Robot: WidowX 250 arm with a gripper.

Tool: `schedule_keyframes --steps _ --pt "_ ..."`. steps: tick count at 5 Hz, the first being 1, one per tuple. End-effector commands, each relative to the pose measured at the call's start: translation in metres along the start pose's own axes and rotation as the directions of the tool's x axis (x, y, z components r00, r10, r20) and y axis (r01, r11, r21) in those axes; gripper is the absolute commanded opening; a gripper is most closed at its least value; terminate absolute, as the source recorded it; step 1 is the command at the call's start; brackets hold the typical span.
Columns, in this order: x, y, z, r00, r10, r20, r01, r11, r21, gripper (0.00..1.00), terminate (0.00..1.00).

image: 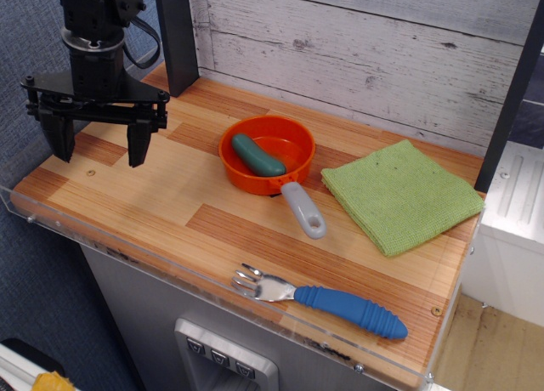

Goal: Pick up the green sausage from pot and put it on the table

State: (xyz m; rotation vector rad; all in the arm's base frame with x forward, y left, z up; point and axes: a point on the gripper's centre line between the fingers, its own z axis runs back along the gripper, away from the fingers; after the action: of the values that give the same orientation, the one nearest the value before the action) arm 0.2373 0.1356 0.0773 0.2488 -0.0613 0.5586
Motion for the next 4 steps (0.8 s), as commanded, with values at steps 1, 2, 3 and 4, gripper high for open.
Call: schedule_keyframes --steps 1,2,3,4 --pt "0.0 0.0 0.0 1.0 0.0 0.0 0.0 1.0 0.0 1.0 0.0" --pt "0.0 -0.011 0.008 0.999 0.037 -0.014 -0.037 0.999 -0.002 1.0 0.0" --pt "0.003 -0.022 0.02 0.986 0.163 -0.038 -0.164 0.985 -0.044 1.0 0.0" --pt "0.01 -0.039 0.026 0.949 0.305 -0.079 -0.311 0.947 -0.077 1.0 0.0"
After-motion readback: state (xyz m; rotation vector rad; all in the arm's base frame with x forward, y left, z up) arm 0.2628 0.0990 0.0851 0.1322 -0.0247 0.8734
